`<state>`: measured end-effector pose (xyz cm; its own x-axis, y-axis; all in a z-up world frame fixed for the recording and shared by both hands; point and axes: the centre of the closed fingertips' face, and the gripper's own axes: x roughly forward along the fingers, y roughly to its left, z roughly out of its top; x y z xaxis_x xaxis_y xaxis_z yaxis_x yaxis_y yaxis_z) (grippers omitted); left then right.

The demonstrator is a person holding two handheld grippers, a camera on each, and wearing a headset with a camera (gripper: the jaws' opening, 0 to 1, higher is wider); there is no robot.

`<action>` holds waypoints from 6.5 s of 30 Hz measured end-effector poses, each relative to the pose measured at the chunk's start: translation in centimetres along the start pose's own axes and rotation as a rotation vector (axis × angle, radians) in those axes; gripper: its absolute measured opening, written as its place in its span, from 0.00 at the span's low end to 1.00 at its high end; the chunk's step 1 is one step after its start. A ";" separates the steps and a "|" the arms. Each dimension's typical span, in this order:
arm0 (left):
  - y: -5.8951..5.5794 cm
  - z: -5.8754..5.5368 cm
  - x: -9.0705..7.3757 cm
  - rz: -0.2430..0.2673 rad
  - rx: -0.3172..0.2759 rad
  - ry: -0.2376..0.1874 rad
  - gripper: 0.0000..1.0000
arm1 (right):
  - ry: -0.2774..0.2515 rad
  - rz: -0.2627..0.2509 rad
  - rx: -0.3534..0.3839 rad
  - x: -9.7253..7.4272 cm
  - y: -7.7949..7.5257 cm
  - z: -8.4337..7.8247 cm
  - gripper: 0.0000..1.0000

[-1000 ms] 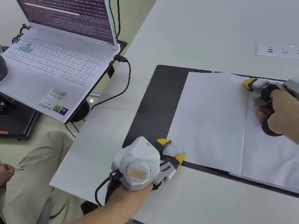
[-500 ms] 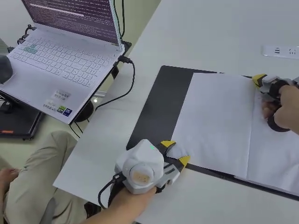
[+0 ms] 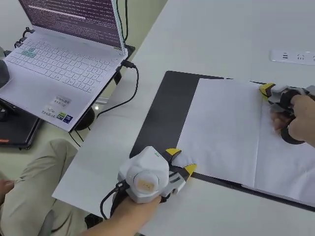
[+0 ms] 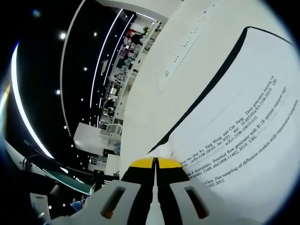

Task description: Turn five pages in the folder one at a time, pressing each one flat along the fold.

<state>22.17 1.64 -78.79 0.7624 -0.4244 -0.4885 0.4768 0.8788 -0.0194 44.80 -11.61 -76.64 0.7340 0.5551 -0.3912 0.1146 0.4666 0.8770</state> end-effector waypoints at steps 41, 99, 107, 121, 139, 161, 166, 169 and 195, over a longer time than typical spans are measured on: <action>0.1 -0.1 -0.1 -0.009 0.005 0.032 0.28 | 0.223 0.076 0.017 -5.3 -0.4 -6.4 0.00; 0.2 0.0 -0.4 -0.019 -0.001 0.023 0.27 | 0.494 0.135 0.041 -15.5 -2.8 -17.1 0.00; 0.2 -0.1 -0.3 -0.014 -0.008 0.023 0.27 | 0.502 0.147 0.068 -16.9 -3.4 -18.4 0.00; 0.2 0.3 -0.4 -0.021 -0.137 0.019 0.32 | 0.480 0.188 0.047 -19.9 -1.5 -19.4 0.00; -0.9 3.0 -6.6 -0.037 -0.220 0.013 0.49 | 0.204 0.084 -0.550 -28.1 0.5 -11.8 0.19; -2.5 6.2 -12.0 -0.017 -0.162 -0.052 0.73 | 0.054 -0.126 -0.900 -34.4 -3.2 -6.8 0.63; -2.4 6.7 -12.3 -0.003 -0.149 -0.062 0.81 | 0.047 -0.124 -0.917 -34.9 -3.5 -6.7 0.76; -2.4 6.8 -12.5 0.008 -0.156 -0.057 0.89 | 0.029 -0.120 -0.919 -35.1 -3.3 -6.5 0.84; -2.7 8.8 -12.8 0.021 -0.123 -0.073 0.99 | -0.050 -0.101 -0.934 -35.9 -2.1 -5.0 1.00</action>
<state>14.93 2.78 -64.83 0.8037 -0.4162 -0.4252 0.4063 0.9060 -0.1188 14.86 -29.03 -65.89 0.7805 0.4616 -0.4217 -0.3879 0.8865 0.2523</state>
